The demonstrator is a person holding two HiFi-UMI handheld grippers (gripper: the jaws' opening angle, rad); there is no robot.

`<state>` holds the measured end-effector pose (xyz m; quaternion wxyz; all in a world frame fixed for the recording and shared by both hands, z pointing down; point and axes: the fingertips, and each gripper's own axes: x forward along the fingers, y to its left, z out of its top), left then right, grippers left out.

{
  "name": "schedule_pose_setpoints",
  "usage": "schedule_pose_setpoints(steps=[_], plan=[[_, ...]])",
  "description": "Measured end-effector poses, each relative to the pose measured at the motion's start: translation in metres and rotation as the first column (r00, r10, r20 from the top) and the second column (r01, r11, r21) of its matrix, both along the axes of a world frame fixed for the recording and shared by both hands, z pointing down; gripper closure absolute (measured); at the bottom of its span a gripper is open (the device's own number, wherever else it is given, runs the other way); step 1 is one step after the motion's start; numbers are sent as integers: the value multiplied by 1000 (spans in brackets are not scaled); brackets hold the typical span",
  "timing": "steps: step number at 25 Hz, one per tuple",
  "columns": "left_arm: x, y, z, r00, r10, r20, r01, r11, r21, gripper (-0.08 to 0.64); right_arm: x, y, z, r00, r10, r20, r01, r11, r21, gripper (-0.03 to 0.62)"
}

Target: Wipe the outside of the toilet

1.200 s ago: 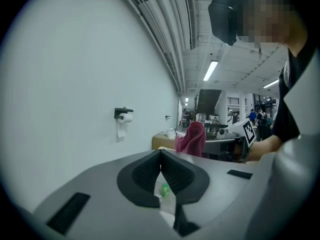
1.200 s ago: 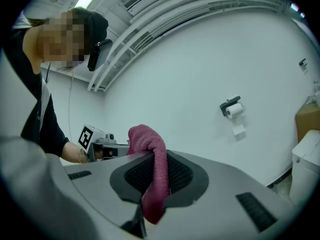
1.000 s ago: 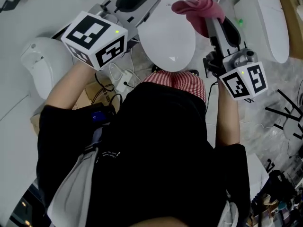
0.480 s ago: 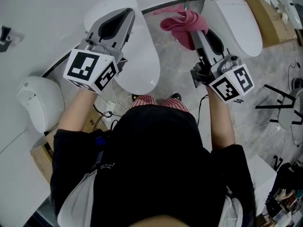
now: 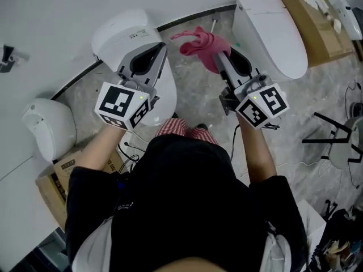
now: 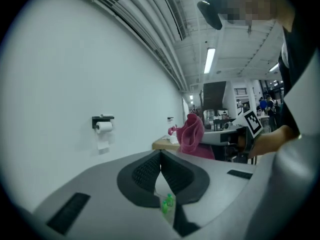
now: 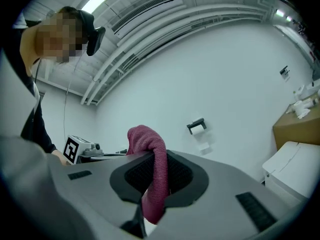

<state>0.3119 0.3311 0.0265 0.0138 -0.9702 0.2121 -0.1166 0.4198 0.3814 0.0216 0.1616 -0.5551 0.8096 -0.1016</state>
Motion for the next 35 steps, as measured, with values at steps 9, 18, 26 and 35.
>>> schedule_pose_setpoints(steps=[9, 18, 26, 35], plan=[[-27, -78, 12, 990, -143, -4, 143, 989, -28, 551, 15, -67, 15, 999, -4, 41, 5, 1000, -28, 537], [-34, -154, 11, 988, -143, -50, 141, 989, -37, 551, -6, -147, 18, 993, -97, 74, 100, 994, -38, 537], [-61, -212, 28, 962, -265, -69, 259, 962, -82, 551, -12, -202, 27, 983, -150, 106, 155, 987, -35, 537], [-55, -285, 39, 923, -384, -32, 381, 922, -67, 551, 5, -304, 58, 957, -254, 142, 264, 963, -61, 537]])
